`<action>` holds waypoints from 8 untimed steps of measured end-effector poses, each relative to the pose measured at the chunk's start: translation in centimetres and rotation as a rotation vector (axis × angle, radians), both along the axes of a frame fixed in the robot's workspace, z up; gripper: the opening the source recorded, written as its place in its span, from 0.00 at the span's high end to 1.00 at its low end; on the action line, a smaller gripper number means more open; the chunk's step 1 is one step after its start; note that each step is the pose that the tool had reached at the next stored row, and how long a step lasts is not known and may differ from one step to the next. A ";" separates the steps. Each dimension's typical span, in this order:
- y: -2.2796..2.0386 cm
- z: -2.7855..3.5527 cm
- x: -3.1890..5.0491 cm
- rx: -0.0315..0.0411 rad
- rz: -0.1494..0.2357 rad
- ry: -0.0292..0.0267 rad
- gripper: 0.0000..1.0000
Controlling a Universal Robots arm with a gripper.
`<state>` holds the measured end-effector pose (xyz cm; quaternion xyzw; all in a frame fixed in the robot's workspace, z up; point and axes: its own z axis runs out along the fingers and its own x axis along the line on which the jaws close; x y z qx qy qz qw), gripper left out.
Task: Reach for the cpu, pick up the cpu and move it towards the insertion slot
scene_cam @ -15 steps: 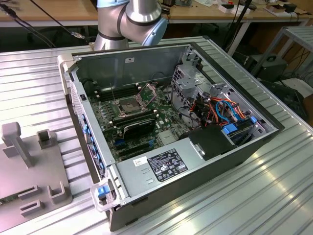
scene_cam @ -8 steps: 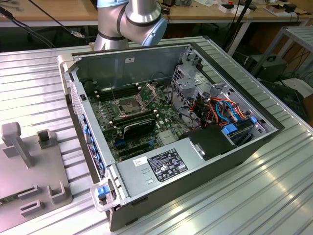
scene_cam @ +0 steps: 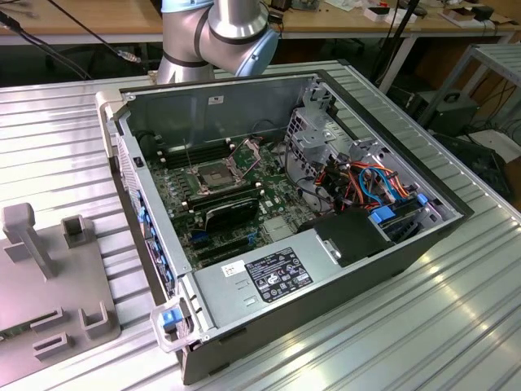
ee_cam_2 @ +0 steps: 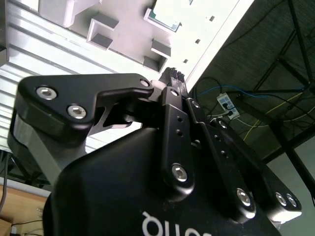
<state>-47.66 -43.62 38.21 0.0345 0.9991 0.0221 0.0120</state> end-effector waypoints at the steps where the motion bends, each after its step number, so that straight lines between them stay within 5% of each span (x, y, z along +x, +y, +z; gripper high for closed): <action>1: 0.00 0.00 -0.01 0.0000 0.000 0.0000 0.89; 8: 0.00 0.00 -0.12 0.0000 0.000 0.0000 0.89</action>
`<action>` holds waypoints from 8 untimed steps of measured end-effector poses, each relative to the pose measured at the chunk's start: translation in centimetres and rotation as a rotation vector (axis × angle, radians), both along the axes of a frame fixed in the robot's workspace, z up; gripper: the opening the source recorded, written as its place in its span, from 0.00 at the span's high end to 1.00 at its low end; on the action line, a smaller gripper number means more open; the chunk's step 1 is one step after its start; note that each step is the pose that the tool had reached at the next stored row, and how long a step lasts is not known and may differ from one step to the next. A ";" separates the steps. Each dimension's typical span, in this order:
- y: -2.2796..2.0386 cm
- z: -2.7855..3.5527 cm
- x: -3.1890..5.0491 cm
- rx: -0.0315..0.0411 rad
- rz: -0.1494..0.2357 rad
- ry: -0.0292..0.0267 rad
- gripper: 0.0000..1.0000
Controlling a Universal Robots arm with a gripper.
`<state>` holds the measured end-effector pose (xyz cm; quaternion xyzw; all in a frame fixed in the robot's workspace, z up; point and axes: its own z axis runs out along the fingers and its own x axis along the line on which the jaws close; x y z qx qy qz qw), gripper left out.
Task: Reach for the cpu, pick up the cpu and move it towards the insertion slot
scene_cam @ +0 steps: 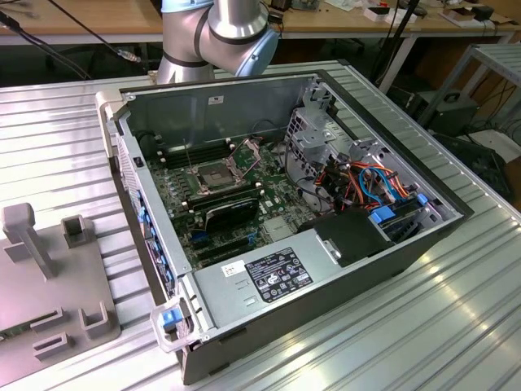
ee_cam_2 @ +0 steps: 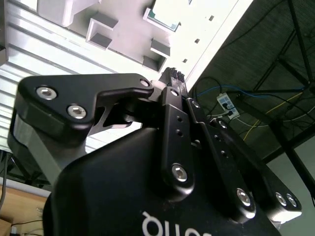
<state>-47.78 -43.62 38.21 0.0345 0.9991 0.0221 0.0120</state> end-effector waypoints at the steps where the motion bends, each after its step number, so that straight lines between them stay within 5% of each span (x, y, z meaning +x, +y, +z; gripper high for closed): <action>1: 0.00 0.00 -0.01 0.0000 0.000 -0.0001 0.89; 8: 0.00 0.00 -0.11 0.0000 0.000 0.0000 0.89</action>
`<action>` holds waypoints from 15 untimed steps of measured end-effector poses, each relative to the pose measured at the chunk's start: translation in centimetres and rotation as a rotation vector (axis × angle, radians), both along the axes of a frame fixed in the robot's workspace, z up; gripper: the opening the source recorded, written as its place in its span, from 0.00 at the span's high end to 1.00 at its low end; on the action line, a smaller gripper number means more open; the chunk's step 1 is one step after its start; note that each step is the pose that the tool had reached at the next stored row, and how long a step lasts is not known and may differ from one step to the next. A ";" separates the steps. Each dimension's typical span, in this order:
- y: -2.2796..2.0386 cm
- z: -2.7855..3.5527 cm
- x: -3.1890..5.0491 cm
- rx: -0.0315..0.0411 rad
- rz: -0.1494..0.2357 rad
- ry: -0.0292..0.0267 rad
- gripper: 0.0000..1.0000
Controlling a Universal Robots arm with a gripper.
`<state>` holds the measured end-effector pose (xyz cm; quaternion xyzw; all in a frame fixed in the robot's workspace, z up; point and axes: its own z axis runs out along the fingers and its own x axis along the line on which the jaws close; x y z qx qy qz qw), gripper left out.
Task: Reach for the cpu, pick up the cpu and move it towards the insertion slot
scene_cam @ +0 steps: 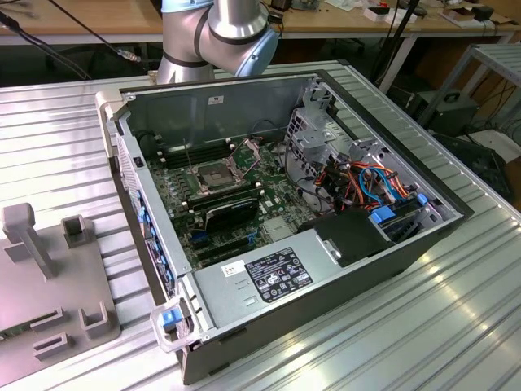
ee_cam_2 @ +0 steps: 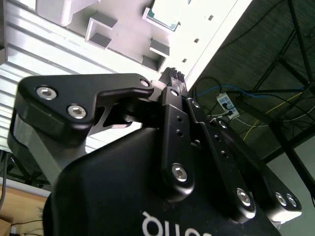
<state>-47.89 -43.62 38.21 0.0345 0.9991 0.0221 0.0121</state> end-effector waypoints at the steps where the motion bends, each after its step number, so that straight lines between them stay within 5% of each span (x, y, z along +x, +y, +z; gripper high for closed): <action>1: 0.00 0.00 -0.02 0.0000 0.000 0.0000 0.89; 2: 0.00 0.00 -0.05 0.0000 0.000 0.0000 0.89; 5: 0.00 0.00 -0.10 0.0000 0.000 0.0000 0.64; 9: 0.00 0.00 -0.15 0.0000 0.000 0.0000 0.52; 11: 0.00 0.00 -0.18 0.0000 0.000 0.0000 0.35; 15: 0.01 -0.15 -0.20 0.0000 0.007 0.0009 0.28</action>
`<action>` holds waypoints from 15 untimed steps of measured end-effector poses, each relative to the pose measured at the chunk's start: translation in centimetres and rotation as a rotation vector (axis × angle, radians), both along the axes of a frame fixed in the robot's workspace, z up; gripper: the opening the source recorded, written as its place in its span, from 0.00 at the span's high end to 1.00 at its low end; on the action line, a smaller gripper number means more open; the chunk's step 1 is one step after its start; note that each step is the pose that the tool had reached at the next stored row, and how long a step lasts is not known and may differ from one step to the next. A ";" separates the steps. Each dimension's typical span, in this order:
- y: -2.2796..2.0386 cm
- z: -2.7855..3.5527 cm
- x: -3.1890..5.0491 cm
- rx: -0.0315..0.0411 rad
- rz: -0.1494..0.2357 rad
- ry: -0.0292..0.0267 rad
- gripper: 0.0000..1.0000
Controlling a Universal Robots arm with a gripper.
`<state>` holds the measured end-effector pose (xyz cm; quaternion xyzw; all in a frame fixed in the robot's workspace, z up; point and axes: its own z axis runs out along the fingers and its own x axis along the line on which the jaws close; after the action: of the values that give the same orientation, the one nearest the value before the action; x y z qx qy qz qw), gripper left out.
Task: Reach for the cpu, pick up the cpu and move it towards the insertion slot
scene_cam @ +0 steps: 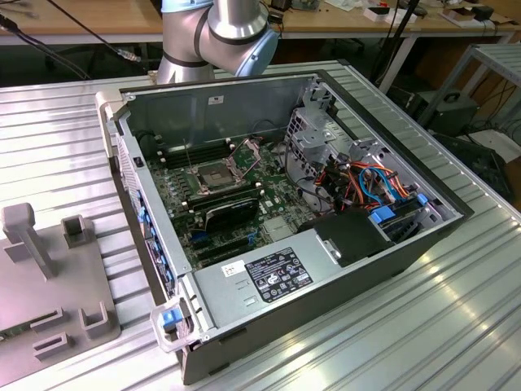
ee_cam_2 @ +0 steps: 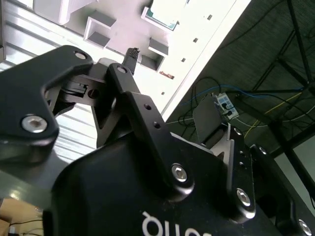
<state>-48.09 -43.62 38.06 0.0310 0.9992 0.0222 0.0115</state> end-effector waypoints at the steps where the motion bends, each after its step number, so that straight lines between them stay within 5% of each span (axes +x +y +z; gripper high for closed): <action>1: 0.00 -0.30 0.00 0.0000 0.006 0.0024 0.28; 5: 0.00 -1.21 0.01 0.0000 0.022 0.0105 0.28; 15: 0.00 -1.37 0.01 0.0001 0.022 0.0112 0.28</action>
<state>-48.09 -43.62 36.69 0.0203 0.9995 0.0222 0.0057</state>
